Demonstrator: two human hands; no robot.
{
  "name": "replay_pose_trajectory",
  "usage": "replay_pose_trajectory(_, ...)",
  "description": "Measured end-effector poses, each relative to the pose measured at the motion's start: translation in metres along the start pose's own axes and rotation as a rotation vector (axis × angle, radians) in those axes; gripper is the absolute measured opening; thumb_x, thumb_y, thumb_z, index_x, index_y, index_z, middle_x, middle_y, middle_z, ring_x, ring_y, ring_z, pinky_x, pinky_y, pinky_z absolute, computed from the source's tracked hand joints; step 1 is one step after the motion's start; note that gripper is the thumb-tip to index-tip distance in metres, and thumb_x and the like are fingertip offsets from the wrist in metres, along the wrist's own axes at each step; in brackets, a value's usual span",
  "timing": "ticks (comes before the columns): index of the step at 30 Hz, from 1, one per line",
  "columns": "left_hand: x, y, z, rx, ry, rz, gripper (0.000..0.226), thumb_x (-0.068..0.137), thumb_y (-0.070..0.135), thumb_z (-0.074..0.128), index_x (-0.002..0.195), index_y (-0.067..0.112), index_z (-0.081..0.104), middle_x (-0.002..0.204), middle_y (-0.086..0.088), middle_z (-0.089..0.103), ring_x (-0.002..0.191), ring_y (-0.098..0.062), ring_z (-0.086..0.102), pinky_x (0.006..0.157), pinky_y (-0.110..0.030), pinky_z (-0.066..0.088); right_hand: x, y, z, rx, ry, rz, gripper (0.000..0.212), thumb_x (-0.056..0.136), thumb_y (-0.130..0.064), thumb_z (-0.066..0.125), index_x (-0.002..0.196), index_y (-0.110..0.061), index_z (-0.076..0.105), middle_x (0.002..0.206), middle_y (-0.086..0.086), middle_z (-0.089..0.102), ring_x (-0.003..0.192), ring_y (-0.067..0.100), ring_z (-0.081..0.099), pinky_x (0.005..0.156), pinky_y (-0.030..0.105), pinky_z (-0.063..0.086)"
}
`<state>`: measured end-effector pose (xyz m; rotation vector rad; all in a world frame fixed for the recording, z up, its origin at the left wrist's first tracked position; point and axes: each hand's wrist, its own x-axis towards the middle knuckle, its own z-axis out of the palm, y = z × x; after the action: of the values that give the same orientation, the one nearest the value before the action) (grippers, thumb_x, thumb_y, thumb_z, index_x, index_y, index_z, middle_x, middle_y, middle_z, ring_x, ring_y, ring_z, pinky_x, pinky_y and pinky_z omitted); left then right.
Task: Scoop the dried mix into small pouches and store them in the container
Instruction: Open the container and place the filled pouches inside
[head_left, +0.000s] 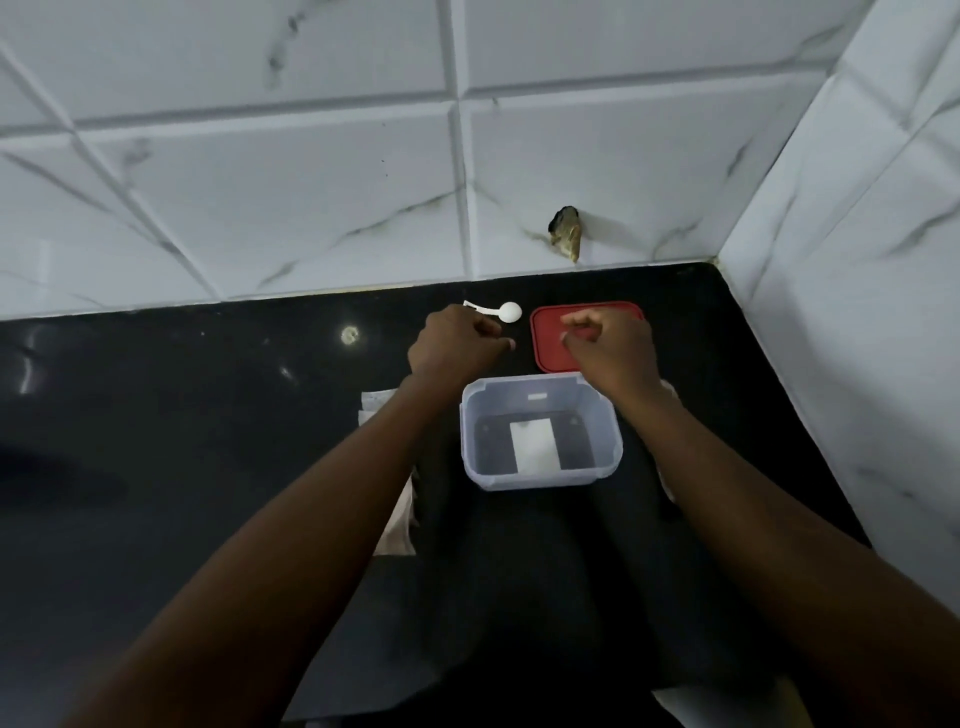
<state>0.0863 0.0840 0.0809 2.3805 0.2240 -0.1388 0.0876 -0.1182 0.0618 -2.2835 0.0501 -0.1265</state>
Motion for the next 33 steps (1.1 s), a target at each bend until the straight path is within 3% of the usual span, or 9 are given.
replay_pose_trajectory(11, -0.073, -0.057, -0.018, -0.006, -0.056, -0.018, 0.02, 0.089, 0.037, 0.079, 0.106, 0.027, 0.076, 0.098, 0.01, 0.075, 0.086, -0.004, 0.069, 0.076, -0.028, 0.058, -0.083, -0.037, 0.031, 0.031, -0.077, -0.062, 0.023, 0.09, -0.017, 0.07, 0.111, -0.022, 0.078, 0.107, -0.011, 0.074, 0.095, 0.003, 0.063, 0.088, 0.025, 0.053)
replay_pose_trajectory(15, -0.09, -0.066, -0.005, 0.01, -0.086, 0.037, 0.025, 0.089, 0.036, 0.079, 0.111, 0.026, 0.075, 0.099, 0.01, 0.074, 0.088, -0.004, 0.069, 0.08, -0.029, 0.06, -0.101, -0.033, 0.038, -0.029, -0.097, -0.037, 0.024, 0.092, -0.017, 0.071, 0.115, -0.021, 0.076, 0.112, -0.01, 0.073, 0.093, 0.001, 0.059, 0.08, 0.013, 0.046)
replay_pose_trajectory(18, -0.095, -0.063, 0.004, 0.046, -0.077, 0.085, 0.026, 0.088, 0.038, 0.078, 0.113, 0.029, 0.075, 0.106, 0.011, 0.074, 0.09, -0.004, 0.068, 0.081, -0.032, 0.061, -0.11, -0.029, 0.035, -0.055, -0.074, -0.034, 0.023, 0.09, -0.016, 0.071, 0.112, -0.022, 0.076, 0.112, -0.01, 0.073, 0.089, 0.001, 0.059, 0.079, 0.015, 0.048)
replay_pose_trajectory(20, -0.096, -0.055, 0.009, 0.055, -0.06, 0.107, 0.024, 0.088, 0.038, 0.078, 0.111, 0.031, 0.075, 0.11, 0.012, 0.073, 0.091, -0.005, 0.067, 0.078, -0.03, 0.06, -0.115, -0.025, 0.027, -0.079, -0.046, -0.022, 0.023, 0.09, -0.016, 0.072, 0.112, -0.024, 0.075, 0.113, -0.011, 0.073, 0.09, 0.0, 0.058, 0.076, 0.009, 0.042)
replay_pose_trajectory(25, -0.092, -0.026, 0.026, 0.048, -0.088, 0.174, 0.027, 0.087, 0.039, 0.078, 0.112, 0.03, 0.075, 0.114, 0.01, 0.074, 0.095, -0.006, 0.069, 0.085, -0.035, 0.061, -0.12, -0.008, -0.001, -0.242, 0.016, 0.02, 0.03, 0.095, -0.021, 0.069, 0.124, -0.023, 0.07, 0.115, -0.009, 0.068, 0.093, -0.003, 0.052, 0.071, -0.003, 0.032)
replay_pose_trajectory(27, -0.091, -0.014, 0.035, 0.057, -0.111, 0.212, 0.032, 0.088, 0.039, 0.077, 0.118, 0.028, 0.074, 0.119, 0.009, 0.073, 0.103, -0.008, 0.069, 0.09, -0.034, 0.059, -0.12, 0.0, -0.011, -0.269, 0.032, 0.051, 0.035, 0.094, -0.021, 0.07, 0.129, -0.021, 0.067, 0.126, -0.001, 0.067, 0.11, 0.006, 0.058, 0.088, 0.002, 0.026)
replay_pose_trajectory(30, -0.089, 0.003, 0.048, 0.099, -0.122, 0.318, 0.04, 0.09, 0.042, 0.074, 0.126, 0.026, 0.072, 0.13, 0.009, 0.07, 0.117, -0.01, 0.065, 0.095, -0.03, 0.052, -0.119, 0.017, -0.023, -0.262, 0.051, 0.044, 0.037, 0.09, -0.023, 0.072, 0.127, -0.017, 0.068, 0.133, 0.005, 0.066, 0.124, 0.019, 0.059, 0.105, 0.025, 0.041)
replay_pose_trajectory(32, -0.087, 0.015, 0.057, 0.136, -0.146, 0.366, 0.042, 0.09, 0.041, 0.073, 0.13, 0.027, 0.07, 0.133, 0.007, 0.068, 0.12, -0.012, 0.063, 0.098, -0.029, 0.049, -0.118, 0.029, -0.032, -0.271, 0.082, 0.049, 0.036, 0.089, -0.024, 0.072, 0.124, -0.016, 0.07, 0.128, 0.005, 0.069, 0.117, 0.02, 0.064, 0.102, 0.038, 0.052)
replay_pose_trajectory(33, -0.085, 0.02, 0.063, 0.149, -0.161, 0.381, 0.042, 0.09, 0.041, 0.072, 0.13, 0.027, 0.069, 0.133, 0.005, 0.068, 0.121, -0.013, 0.063, 0.099, -0.031, 0.05, -0.118, 0.034, -0.038, -0.275, 0.096, 0.077, 0.035, 0.089, -0.022, 0.073, 0.123, -0.015, 0.071, 0.123, 0.006, 0.07, 0.112, 0.02, 0.066, 0.098, 0.038, 0.054)
